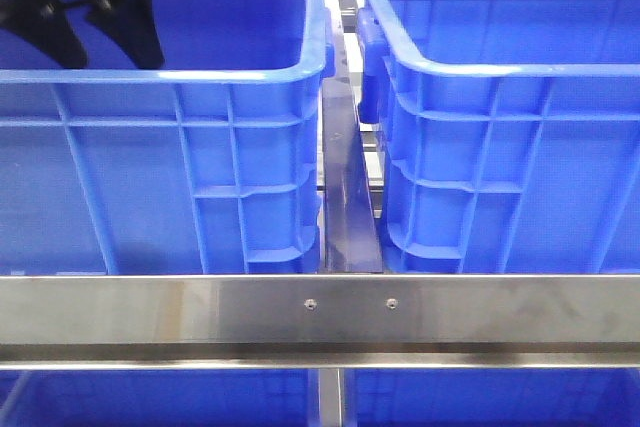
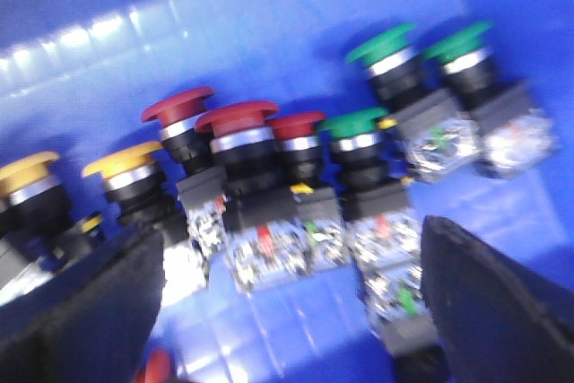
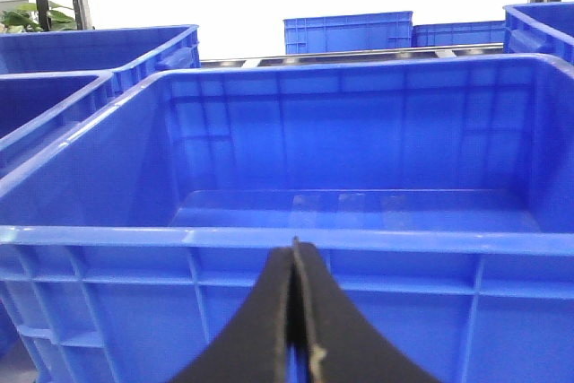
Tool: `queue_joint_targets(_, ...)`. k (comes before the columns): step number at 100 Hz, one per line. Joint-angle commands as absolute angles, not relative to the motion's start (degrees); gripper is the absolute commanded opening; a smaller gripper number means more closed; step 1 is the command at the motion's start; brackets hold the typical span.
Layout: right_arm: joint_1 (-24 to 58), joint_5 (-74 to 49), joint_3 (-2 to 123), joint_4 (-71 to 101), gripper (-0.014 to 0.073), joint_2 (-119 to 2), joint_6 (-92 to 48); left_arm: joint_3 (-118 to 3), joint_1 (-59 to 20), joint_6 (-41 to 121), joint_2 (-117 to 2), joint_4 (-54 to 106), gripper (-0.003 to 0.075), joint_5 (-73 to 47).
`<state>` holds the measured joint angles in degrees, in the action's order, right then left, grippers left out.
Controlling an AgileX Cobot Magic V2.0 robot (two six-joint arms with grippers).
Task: Pick red and yellow buttons and place in box
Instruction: 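Lower the left gripper into the button crate and grasp a red-capped button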
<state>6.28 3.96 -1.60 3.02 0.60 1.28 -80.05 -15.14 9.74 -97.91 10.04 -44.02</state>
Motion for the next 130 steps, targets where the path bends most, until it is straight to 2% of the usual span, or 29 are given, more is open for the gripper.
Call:
queue_joint_targets(1, 6.4, 8.6, -0.5, 2.5, -0.0067, 1.8, 1.1, -82.4, -15.5, 9.8, -97.6, 10.5, 0.0547, -41.4)
queue_joint_targets(60, 6.4, 8.6, -0.5, 2.5, -0.0067, 1.8, 1.1, -82.4, -15.5, 9.8, -103.5, 10.4, 0.0538, -40.8)
queue_joint_targets(69, 6.4, 8.6, -0.5, 2.5, -0.0067, 1.8, 1.1, -82.4, -15.5, 9.8, -103.5, 10.4, 0.0455, -40.8)
queue_joint_targets(74, 6.4, 8.6, -0.5, 2.5, -0.0067, 1.8, 1.1, -82.4, -15.5, 9.8, -103.5, 10.4, 0.0379, -40.8)
queue_joint_targets(86, 6.4, 8.6, -0.5, 2.5, -0.0067, 1.8, 1.1, -82.4, -15.5, 9.8, -103.5, 10.4, 0.0140, -40.8)
queue_joint_targets(97, 6.4, 8.6, -0.5, 2.5, -0.0067, 1.8, 1.1, -82.4, -15.5, 9.9, -103.5, 10.1, -0.0018, -40.6)
queue_joint_targets(130, 6.4, 8.6, -0.5, 2.5, -0.0067, 1.8, 1.1, -83.0, -16.0, 9.9, -97.0, 10.1, -0.0019, -42.0)
